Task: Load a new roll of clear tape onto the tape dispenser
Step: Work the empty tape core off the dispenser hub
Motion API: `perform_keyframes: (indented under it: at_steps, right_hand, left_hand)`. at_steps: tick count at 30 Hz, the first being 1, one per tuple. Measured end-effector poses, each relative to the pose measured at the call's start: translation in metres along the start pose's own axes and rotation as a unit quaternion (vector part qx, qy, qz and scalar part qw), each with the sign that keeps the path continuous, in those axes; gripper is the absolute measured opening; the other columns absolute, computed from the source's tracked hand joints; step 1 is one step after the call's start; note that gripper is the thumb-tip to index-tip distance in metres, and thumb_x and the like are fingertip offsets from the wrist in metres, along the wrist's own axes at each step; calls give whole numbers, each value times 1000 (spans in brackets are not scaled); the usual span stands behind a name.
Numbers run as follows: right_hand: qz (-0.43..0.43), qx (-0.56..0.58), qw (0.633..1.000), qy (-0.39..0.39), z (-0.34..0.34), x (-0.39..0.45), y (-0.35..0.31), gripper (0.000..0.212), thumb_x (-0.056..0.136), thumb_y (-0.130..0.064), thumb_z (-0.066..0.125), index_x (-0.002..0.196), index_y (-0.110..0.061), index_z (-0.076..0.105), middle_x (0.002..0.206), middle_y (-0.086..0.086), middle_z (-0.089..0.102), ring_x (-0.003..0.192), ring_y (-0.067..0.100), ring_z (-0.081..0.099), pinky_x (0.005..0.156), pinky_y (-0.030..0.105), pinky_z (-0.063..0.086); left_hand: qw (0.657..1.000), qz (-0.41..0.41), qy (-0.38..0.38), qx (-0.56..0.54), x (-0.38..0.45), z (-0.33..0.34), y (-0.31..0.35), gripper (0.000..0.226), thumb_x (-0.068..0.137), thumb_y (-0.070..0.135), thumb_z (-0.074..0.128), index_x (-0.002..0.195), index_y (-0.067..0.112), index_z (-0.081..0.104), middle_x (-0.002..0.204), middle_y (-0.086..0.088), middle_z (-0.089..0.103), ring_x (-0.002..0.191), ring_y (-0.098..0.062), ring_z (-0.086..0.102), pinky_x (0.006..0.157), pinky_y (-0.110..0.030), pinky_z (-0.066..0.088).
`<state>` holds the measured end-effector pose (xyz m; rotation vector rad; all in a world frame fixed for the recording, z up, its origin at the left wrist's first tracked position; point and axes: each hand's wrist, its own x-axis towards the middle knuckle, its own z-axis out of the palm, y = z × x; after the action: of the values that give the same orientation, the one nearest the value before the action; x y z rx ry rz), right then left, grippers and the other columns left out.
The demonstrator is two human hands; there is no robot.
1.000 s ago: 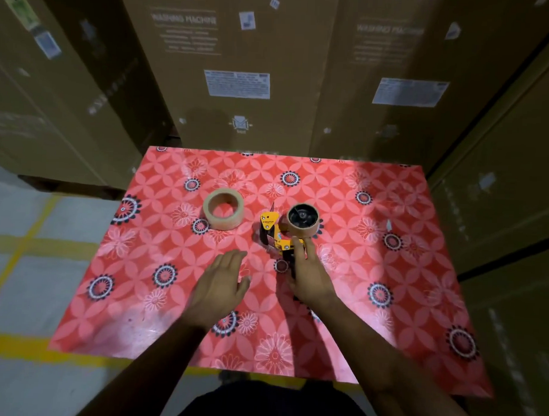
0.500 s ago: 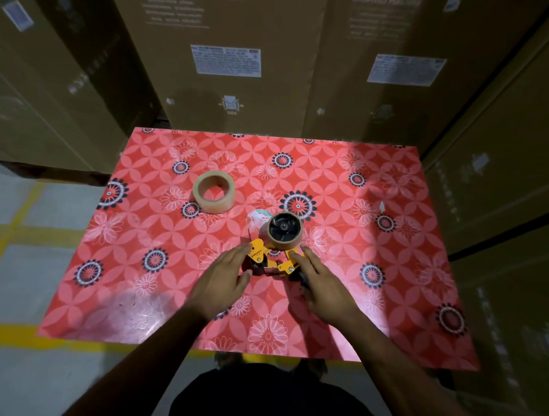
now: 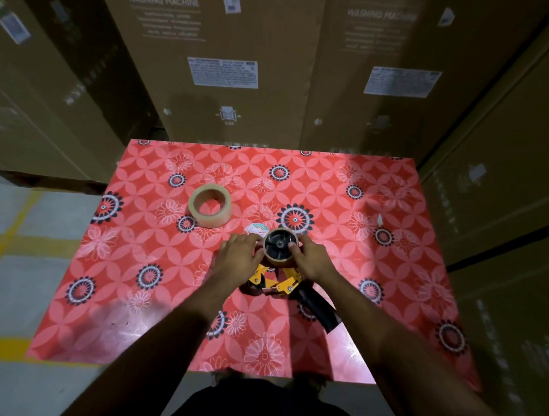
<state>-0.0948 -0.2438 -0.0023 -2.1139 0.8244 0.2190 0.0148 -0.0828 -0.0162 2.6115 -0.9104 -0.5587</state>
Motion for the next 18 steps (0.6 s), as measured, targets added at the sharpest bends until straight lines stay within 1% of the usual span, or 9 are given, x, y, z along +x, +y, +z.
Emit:
perform_keyframes:
  at_steps: [2,4,5,7,9,11,13,15,18]
  right_hand:
    - [33,1,999,16,-2,13,-6,39,105,-33,52,133,-7,59,118,20,73,101,38,72,84,38,58]
    - [64,-10,998,26,-6,21,-13,32,101,-28,59,123,-6,66,113,18,73,99,34,72,73,30,53]
    - [78,-18,996,25,-8,25,-18,26,98,-24,62,116,-5,68,107,16,73,94,32,71,66,27,49]
    - [101,-40,994,25,-9,31,-23,12,94,-18,66,99,-7,69,92,13,68,80,28,67,52,23,42]
    - [123,-47,991,36,-8,35,-26,10,91,-15,69,85,-10,63,83,11,64,72,25,62,44,22,36]
    - [139,-51,988,41,-8,38,-30,13,90,-13,70,81,-9,61,79,11,63,67,24,60,42,22,35]
    - [154,-50,986,44,-8,38,-33,12,89,-11,70,83,-7,60,76,9,60,62,21,56,41,22,33]
    - [161,-53,984,48,-7,37,-35,8,88,-10,71,89,-6,64,82,10,60,69,24,57,42,23,32]
    - [169,-53,982,58,-4,37,-38,13,86,-9,72,97,-3,67,90,12,65,75,27,61,50,26,42]
  left_hand:
    - [998,-50,-21,-19,12,-2,6,37,100,54,45,113,28,69,91,1,73,97,-28,65,96,-43,46]
    - [993,-91,-28,-64,19,-3,12,40,98,52,50,81,23,70,62,4,61,71,-25,65,75,-39,54]
    - [990,-106,-27,-84,22,-3,16,41,96,48,55,68,19,64,55,3,56,61,-25,61,64,-35,52]
    - [988,-124,-30,-87,25,-7,24,46,94,39,60,55,17,51,53,-3,53,55,-27,56,56,-33,45]
    - [989,-128,-34,-71,28,-10,28,46,93,35,64,54,16,47,55,-9,55,60,-33,62,55,-32,45]
    - [988,-135,-36,-64,28,-15,35,43,93,31,68,58,14,49,57,-9,53,61,-33,60,50,-28,36]
    - [988,-139,-31,-59,27,-21,40,38,91,29,71,63,11,52,59,-11,55,62,-31,59,47,-27,29]
    - [988,-142,-24,-47,26,-25,43,37,90,29,73,65,11,53,58,-7,52,64,-29,57,47,-27,29]
    - [985,-164,-17,-53,25,-27,47,33,88,28,75,66,11,56,63,-6,55,64,-28,57,52,-28,33]
